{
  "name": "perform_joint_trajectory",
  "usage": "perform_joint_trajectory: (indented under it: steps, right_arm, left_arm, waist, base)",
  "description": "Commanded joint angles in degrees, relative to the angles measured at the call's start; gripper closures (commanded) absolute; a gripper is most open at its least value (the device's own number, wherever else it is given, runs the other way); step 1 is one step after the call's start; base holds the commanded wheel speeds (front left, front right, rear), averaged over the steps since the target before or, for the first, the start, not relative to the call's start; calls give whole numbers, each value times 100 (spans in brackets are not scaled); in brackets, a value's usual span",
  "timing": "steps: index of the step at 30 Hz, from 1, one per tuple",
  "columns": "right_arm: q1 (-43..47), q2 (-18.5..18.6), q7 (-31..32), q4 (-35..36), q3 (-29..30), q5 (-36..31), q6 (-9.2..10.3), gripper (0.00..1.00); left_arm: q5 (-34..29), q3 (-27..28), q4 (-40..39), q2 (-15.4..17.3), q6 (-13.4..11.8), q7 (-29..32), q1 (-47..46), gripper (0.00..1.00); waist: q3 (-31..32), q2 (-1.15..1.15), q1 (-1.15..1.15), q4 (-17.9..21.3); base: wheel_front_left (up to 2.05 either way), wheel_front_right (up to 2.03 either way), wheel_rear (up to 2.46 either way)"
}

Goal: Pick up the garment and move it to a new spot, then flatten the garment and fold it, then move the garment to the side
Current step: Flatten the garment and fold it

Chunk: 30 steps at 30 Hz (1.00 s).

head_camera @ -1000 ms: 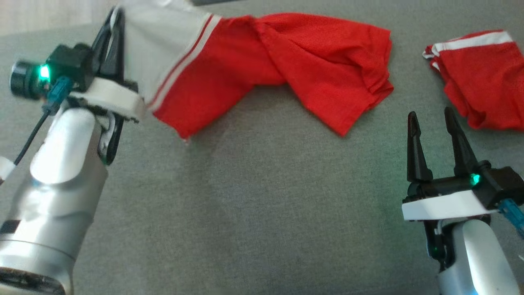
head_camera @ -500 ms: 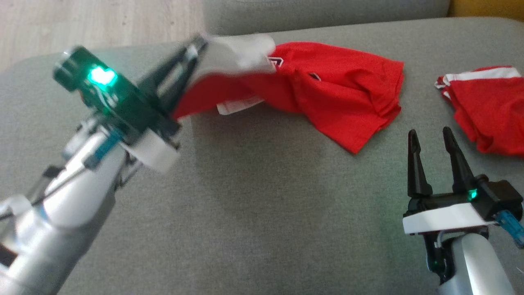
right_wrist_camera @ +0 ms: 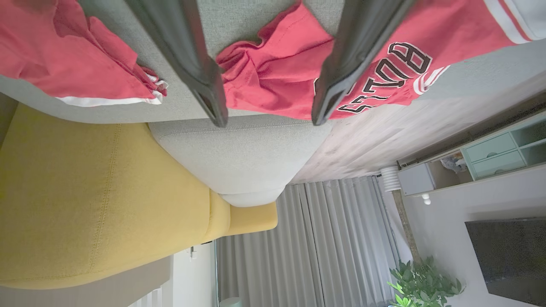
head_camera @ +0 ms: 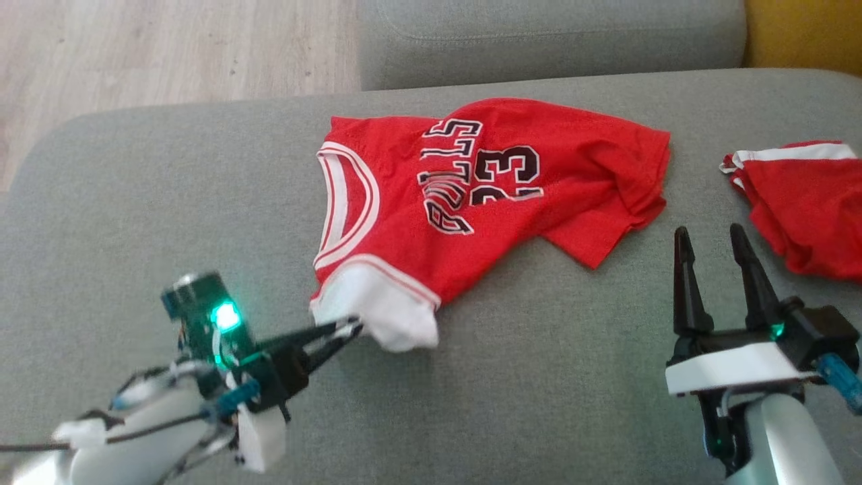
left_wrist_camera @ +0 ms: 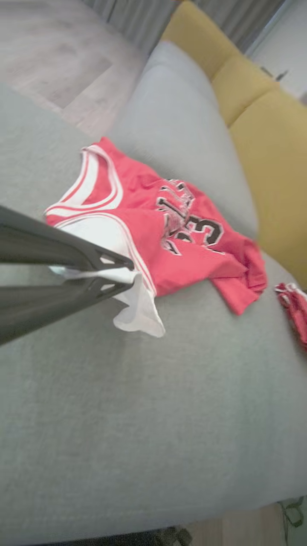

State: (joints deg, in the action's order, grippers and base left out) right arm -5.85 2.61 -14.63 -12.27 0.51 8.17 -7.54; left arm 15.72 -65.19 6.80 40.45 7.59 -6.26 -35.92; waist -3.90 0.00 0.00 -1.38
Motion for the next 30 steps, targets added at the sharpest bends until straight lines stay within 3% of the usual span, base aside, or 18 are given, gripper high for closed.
perform_joint_trajectory:
  steps: [1, 2, 3, 5, 9, 12, 17, 21, 24, 28, 30]
  right_arm:
    - [-40, 27, -37, 128, -121, 36, 5, 0]
    - [-45, 27, -37, 118, -120, 39, 5, 0]
    - [-52, 27, -37, 112, -121, 40, 5, 0]
    - [-64, 27, -37, 107, -129, 39, 5, 0]
    - [-63, 27, -37, 135, -99, 14, 5, 0]
    - [-53, 27, -37, 167, -76, -19, 5, 0]
    - [-36, 27, -37, 326, -53, -35, 5, 0]
    - [19, 27, -37, 405, -60, -80, 5, 0]
    - [79, 27, -37, 466, -39, -104, 5, 0]
    - [155, 27, -37, 490, -49, -148, 5, 0]
    - [167, 27, -37, 482, -53, -158, 5, 0]
  left_arm:
    - [179, 34, -56, 272, -11, 224, -130, 70]
    - [245, -96, -36, 289, -11, 296, -117, 15]
    - [347, -126, 15, 286, -11, 355, -96, 0]
    - [466, -110, 109, 256, -34, 416, -64, 0]
    - [698, 176, 266, 136, -448, 386, -36, 0]
    - [976, 576, 369, 11, -929, 231, -21, 0]
    - [1912, 1696, 432, -421, -1969, -381, 171, 0]
    - [2406, 2380, 340, -808, -2428, -776, 482, 0]
    - [2555, 2769, 215, -1143, -2590, -860, 843, 0]
    - [2316, 3262, 47, -1649, -2491, -871, 1572, 0]
    - [2277, 3360, 63, -1747, -2430, -872, 1730, 0]
  waist:
    - [38, 0, 0, -30]
    - [46, 0, 0, -37]
    - [49, 0, 0, -43]
    - [56, 0, 0, -51]
    - [56, 0, 0, -83]
    - [71, 0, 0, -106]
    - [137, 0, 0, -142]
    - [195, 0, 0, -167]
    - [205, 0, 0, -201]
    - [177, 0, 0, -233]
    - [170, 0, 0, -238]
  base:
    - [0, 0, 0]
    - [0, 0, 0]
    - [0, 0, 0]
    - [0, 0, 0]
    - [0, 0, 0]
    - [0, 0, 0]
    - [0, 0, 0]
    - [0, 0, 0]
    - [0, 0, 0]
    - [0, 0, 0]
    - [0, 0, 0]
